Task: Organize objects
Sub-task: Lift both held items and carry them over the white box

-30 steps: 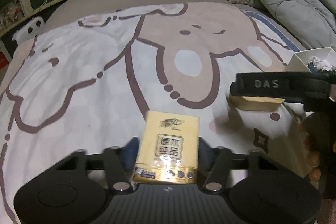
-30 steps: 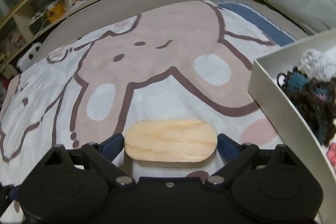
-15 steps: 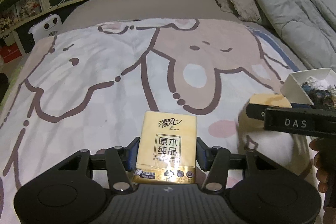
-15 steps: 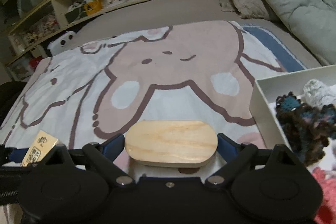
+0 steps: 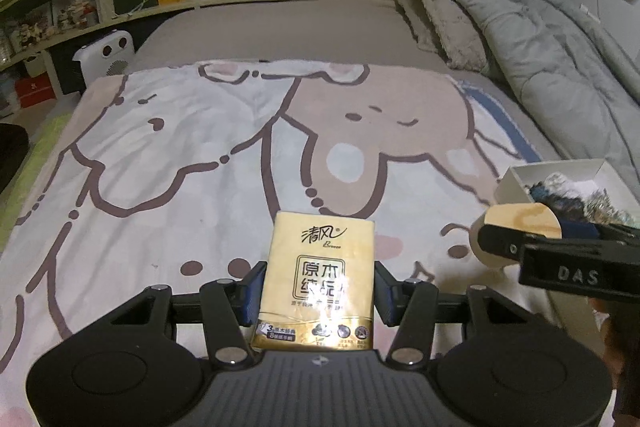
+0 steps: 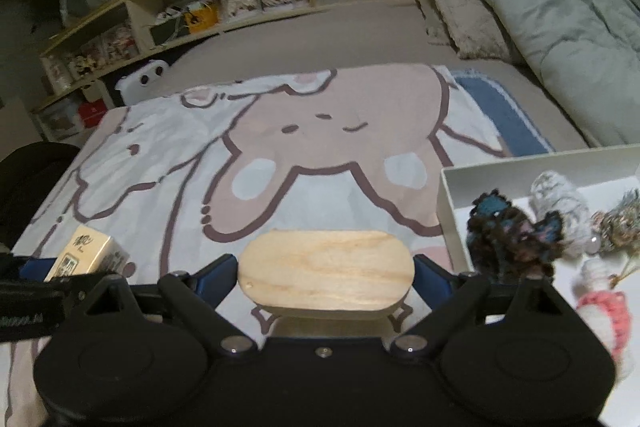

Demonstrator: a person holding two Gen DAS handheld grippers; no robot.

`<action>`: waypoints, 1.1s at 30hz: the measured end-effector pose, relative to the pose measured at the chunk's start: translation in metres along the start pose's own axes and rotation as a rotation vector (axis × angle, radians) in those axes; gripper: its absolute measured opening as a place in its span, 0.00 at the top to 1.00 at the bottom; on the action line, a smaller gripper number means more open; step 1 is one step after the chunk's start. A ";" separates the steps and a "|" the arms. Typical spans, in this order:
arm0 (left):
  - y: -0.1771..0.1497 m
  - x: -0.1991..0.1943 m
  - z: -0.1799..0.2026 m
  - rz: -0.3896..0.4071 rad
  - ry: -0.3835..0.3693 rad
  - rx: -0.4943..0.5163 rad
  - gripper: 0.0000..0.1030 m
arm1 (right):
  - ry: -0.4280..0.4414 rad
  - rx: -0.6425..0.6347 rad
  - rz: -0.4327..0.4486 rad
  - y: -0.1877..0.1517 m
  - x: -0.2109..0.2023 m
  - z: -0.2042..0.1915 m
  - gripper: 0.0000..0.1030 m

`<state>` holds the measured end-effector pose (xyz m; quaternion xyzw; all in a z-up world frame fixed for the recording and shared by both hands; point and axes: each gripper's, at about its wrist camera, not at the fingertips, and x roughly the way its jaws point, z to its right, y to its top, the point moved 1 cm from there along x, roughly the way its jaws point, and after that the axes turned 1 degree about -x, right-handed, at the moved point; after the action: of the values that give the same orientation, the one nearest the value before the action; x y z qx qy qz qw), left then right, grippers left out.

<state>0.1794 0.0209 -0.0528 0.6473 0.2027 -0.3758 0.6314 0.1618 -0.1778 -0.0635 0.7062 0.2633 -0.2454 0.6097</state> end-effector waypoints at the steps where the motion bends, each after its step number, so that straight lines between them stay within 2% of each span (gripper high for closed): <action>1: 0.000 -0.005 0.002 0.005 0.000 -0.005 0.48 | 0.005 -0.005 0.002 0.001 -0.006 0.001 0.09; 17: -0.007 -0.063 0.056 0.066 -0.032 -0.028 0.48 | -0.003 -0.070 0.049 -0.001 -0.106 0.048 0.09; 26: -0.012 -0.077 0.096 0.080 -0.069 0.008 0.48 | -0.047 -0.065 0.050 -0.009 -0.137 0.093 0.09; 33: -0.009 -0.074 0.137 0.082 -0.140 0.015 0.48 | -0.094 -0.046 0.055 -0.013 -0.156 0.136 0.09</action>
<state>0.0943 -0.0947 0.0072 0.6319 0.1286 -0.3952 0.6542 0.0341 -0.3224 0.0126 0.6867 0.2204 -0.2555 0.6439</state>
